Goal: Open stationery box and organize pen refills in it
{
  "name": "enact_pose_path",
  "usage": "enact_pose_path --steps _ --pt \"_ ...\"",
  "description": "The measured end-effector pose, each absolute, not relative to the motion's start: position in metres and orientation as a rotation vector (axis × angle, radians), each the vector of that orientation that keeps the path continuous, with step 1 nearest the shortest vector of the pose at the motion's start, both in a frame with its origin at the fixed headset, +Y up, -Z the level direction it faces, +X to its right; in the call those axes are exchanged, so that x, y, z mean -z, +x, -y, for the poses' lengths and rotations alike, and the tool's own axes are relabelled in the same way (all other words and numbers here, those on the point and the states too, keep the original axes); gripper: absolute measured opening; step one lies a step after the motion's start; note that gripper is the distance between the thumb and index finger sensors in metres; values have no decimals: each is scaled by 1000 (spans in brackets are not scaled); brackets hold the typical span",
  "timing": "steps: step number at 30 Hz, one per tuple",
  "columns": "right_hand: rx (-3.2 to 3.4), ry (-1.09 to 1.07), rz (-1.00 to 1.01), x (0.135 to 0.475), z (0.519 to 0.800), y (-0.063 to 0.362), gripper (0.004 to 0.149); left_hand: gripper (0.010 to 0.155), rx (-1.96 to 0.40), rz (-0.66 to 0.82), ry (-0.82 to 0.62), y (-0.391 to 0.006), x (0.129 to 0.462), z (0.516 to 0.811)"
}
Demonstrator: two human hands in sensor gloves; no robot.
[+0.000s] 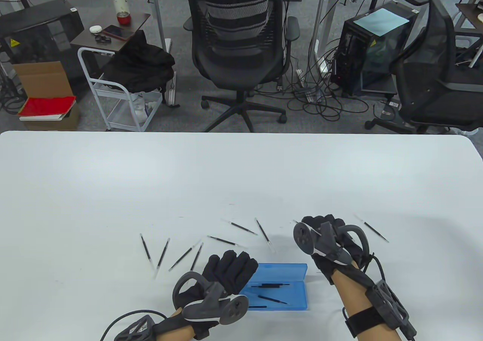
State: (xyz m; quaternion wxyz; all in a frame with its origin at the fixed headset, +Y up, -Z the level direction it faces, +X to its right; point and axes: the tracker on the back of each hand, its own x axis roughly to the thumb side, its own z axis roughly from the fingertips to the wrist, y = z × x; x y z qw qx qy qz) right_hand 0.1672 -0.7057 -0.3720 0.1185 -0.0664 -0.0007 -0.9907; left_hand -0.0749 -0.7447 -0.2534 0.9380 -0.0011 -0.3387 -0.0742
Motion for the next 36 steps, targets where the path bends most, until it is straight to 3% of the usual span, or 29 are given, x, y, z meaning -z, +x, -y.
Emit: enact_pose_path --steps 6,17,36 --pt "2833 -91 155 391 732 178 60 113 150 694 -4 -75 254 745" --pt "2745 -13 199 400 749 177 57 112 148 697 -7 -76 254 745" --pt "2742 45 208 402 747 174 55 113 154 695 -3 -76 254 744"
